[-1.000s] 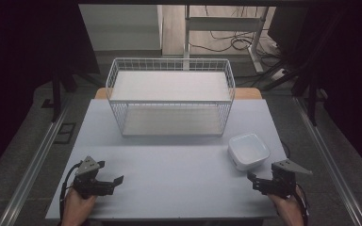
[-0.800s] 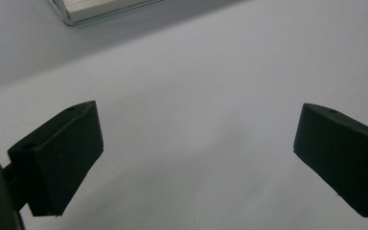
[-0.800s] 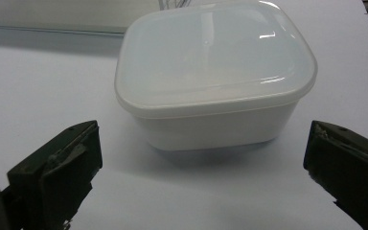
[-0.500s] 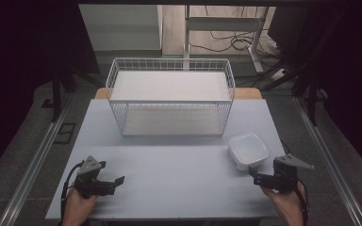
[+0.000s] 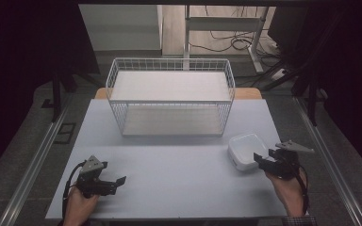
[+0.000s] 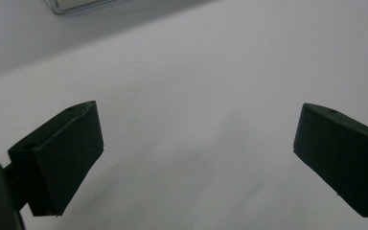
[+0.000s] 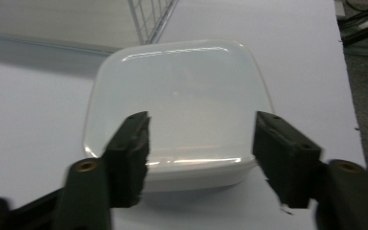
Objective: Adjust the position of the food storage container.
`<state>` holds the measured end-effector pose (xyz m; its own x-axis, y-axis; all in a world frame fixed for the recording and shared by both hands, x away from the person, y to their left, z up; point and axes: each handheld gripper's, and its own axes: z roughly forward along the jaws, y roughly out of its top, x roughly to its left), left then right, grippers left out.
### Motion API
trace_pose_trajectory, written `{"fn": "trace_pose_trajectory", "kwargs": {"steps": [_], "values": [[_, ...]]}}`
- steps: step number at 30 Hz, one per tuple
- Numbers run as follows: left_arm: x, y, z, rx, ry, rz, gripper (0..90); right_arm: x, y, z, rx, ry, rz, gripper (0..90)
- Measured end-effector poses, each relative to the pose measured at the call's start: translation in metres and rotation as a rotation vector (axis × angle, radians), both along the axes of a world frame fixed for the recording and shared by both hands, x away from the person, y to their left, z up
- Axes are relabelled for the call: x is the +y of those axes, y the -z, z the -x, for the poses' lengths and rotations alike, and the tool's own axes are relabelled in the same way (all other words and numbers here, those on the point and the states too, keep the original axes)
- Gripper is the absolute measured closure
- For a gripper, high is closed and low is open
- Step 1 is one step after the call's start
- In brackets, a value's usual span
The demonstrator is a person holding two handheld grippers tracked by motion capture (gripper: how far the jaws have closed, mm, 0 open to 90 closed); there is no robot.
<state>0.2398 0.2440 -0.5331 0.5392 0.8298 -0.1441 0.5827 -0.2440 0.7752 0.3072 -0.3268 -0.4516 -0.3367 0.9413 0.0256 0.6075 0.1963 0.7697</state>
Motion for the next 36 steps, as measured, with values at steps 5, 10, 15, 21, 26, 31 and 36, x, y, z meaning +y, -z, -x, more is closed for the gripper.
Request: {"fn": "trace_pose_trajectory", "kwargs": {"steps": [5,10,15,21,26,31,36], "values": [[0.0,0.0,0.0,0.003,-0.001,0.006,3.0,-0.003,-0.005,-0.014,0.004,-0.036,0.003,62.2],[0.0,0.001,-0.001,0.01,0.0,0.011,3.0,-0.003,-0.01,-0.034,0.024,-0.046,0.036,83.8],[0.001,0.001,-0.001,0.014,0.0,0.013,3.2,-0.001,-0.017,-0.05,0.019,-0.039,0.064,89.2],[0.001,0.001,-0.001,0.022,0.002,0.018,3.3,-0.012,-0.016,-0.058,0.001,0.008,0.09,89.1],[0.001,0.001,-0.001,0.028,0.004,0.017,3.5,-0.027,-0.002,-0.061,0.029,0.051,0.098,89.1],[-0.001,0.001,-0.001,0.037,0.012,0.013,3.8,-0.034,0.011,-0.065,0.062,0.056,0.086,89.1],[-0.002,0.002,-0.001,0.047,0.019,0.008,4.1,-0.03,0.015,-0.066,0.073,0.025,0.074,89.2]]}}
